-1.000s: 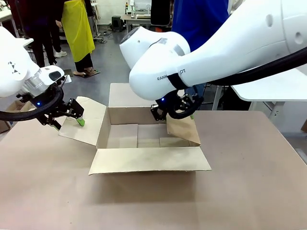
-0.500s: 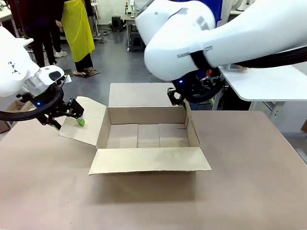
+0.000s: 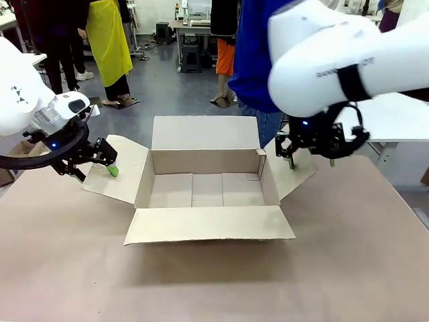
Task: Pack the gift set into the box.
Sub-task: Place both hands on the side flaps of the Package Box and spread them outward, then lift both hands away from the flaps of the Package Box.
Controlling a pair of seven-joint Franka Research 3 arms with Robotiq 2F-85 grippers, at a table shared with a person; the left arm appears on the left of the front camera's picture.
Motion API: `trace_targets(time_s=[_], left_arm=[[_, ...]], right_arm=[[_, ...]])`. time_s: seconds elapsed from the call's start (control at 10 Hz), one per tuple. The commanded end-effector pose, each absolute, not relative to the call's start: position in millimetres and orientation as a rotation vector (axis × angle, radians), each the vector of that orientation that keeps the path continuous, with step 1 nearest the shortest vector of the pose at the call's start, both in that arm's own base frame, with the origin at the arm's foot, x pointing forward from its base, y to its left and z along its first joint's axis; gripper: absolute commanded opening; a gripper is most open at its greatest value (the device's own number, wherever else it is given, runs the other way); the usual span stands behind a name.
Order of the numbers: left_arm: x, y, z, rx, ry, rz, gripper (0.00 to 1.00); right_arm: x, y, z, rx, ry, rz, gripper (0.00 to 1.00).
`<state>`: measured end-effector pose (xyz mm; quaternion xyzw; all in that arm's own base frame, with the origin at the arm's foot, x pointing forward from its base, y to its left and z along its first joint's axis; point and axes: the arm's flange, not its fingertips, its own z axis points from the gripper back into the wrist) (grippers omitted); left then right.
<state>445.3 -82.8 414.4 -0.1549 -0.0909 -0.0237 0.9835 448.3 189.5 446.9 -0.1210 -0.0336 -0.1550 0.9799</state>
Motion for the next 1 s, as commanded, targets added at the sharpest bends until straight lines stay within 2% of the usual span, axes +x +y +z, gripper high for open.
trace_targets(time_s=[0.0, 0.1, 0.9], left_arm=[[444, -82, 417, -0.299, -0.178, -0.037, 1.00], [444, -82, 417, -0.299, -0.178, -0.037, 1.00], [444, -82, 417, -0.299, -0.178, -0.037, 1.00]], right_arm=[[438, 148, 410, -0.015, 0.003, -0.242, 1.00], [448, 190, 447, -0.244, -0.068, -0.312, 1.00], [448, 190, 447, -0.244, -0.068, -0.312, 1.00]])
